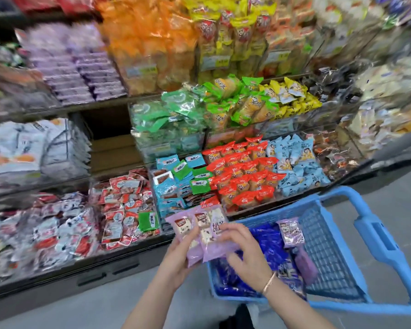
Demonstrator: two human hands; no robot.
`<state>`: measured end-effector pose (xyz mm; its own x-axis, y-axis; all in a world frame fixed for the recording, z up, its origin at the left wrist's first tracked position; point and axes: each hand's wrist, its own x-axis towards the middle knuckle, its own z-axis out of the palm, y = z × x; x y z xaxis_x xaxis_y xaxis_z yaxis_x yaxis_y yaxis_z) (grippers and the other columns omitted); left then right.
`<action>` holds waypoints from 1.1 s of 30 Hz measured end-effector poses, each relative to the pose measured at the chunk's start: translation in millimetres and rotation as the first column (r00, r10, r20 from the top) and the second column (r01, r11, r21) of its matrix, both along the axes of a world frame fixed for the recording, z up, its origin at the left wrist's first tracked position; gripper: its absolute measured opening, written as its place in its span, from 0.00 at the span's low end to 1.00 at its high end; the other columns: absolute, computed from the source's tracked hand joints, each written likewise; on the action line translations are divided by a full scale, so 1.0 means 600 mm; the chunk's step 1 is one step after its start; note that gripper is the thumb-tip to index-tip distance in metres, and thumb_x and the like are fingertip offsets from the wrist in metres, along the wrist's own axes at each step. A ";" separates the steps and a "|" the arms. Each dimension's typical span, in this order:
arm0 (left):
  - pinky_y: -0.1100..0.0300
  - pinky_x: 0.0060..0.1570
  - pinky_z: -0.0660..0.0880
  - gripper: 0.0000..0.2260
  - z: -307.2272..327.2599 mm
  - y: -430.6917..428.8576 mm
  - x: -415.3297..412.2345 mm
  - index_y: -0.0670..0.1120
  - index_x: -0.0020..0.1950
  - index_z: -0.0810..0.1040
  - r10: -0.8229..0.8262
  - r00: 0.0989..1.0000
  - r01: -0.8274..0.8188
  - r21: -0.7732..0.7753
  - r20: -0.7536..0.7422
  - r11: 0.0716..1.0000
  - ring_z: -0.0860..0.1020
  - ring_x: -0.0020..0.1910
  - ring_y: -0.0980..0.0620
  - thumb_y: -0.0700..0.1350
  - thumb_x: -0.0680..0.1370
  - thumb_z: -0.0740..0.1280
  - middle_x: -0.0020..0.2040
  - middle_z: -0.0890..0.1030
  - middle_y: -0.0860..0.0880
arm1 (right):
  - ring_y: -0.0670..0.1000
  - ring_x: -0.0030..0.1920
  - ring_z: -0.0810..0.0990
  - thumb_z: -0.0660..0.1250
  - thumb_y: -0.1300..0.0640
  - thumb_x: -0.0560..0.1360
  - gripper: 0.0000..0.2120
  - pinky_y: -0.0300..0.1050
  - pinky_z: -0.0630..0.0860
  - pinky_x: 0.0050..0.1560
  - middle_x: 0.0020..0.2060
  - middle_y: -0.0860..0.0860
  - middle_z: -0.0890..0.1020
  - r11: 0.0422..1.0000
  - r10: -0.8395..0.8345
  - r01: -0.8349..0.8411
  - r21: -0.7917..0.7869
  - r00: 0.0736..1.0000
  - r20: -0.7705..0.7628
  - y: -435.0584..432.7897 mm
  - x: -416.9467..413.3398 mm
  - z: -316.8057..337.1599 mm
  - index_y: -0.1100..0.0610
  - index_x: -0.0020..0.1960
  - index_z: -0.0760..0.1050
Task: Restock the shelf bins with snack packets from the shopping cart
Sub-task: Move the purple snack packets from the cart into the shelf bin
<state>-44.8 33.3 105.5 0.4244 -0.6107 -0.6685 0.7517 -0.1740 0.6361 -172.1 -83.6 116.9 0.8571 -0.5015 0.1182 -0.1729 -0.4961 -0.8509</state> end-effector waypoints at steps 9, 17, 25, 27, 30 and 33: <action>0.47 0.62 0.74 0.28 0.042 0.217 0.146 0.48 0.68 0.72 0.091 0.994 -0.087 -0.086 0.054 0.993 0.79 0.60 0.46 0.56 0.71 0.69 0.62 0.80 0.47 | 0.42 0.50 0.77 0.73 0.65 0.69 0.19 0.28 0.73 0.46 0.58 0.51 0.77 0.840 -0.182 0.201 0.505 0.979 -0.086 0.174 0.188 0.038 0.57 0.58 0.73; 0.46 0.62 0.75 0.37 0.102 0.272 0.292 0.44 0.70 0.70 0.213 0.958 -0.197 -0.096 0.193 0.976 0.80 0.59 0.47 0.58 0.66 0.73 0.64 0.79 0.46 | 0.53 0.42 0.79 0.66 0.49 0.75 0.15 0.41 0.75 0.39 0.47 0.59 0.81 0.756 -0.071 0.139 0.640 0.989 -0.131 0.207 0.343 0.102 0.62 0.50 0.77; 0.57 0.33 0.77 0.15 0.150 0.264 0.465 0.51 0.63 0.72 0.336 0.905 -0.313 -0.126 0.263 0.941 0.84 0.41 0.51 0.51 0.78 0.66 0.52 0.80 0.52 | 0.55 0.40 0.78 0.60 0.57 0.79 0.15 0.43 0.76 0.35 0.50 0.61 0.79 0.532 -0.201 0.150 0.833 0.978 -0.048 0.116 0.490 0.144 0.66 0.61 0.71; 0.58 0.36 0.76 0.15 0.172 0.253 0.510 0.51 0.64 0.73 0.364 0.892 -0.335 -0.146 0.270 0.931 0.83 0.43 0.49 0.52 0.78 0.65 0.53 0.83 0.48 | 0.55 0.38 0.77 0.60 0.59 0.79 0.12 0.45 0.77 0.36 0.52 0.61 0.76 0.535 -0.238 0.176 0.826 0.970 -0.052 0.084 0.528 0.159 0.64 0.60 0.70; 0.60 0.35 0.78 0.13 0.212 0.231 0.574 0.49 0.61 0.75 0.388 0.879 -0.342 -0.201 0.279 0.918 0.84 0.42 0.48 0.51 0.79 0.63 0.51 0.85 0.45 | 0.51 0.31 0.76 0.60 0.61 0.79 0.09 0.41 0.76 0.27 0.43 0.58 0.78 0.531 -0.226 0.124 0.838 0.974 0.000 0.040 0.593 0.189 0.65 0.56 0.72; 0.61 0.34 0.78 0.09 0.241 0.204 0.633 0.49 0.56 0.77 0.422 0.846 -0.359 -0.236 0.325 0.903 0.84 0.38 0.50 0.50 0.79 0.63 0.44 0.86 0.48 | 0.50 0.30 0.77 0.59 0.61 0.79 0.08 0.40 0.75 0.27 0.41 0.57 0.79 0.551 -0.196 0.068 0.832 0.979 0.050 0.006 0.668 0.225 0.63 0.55 0.72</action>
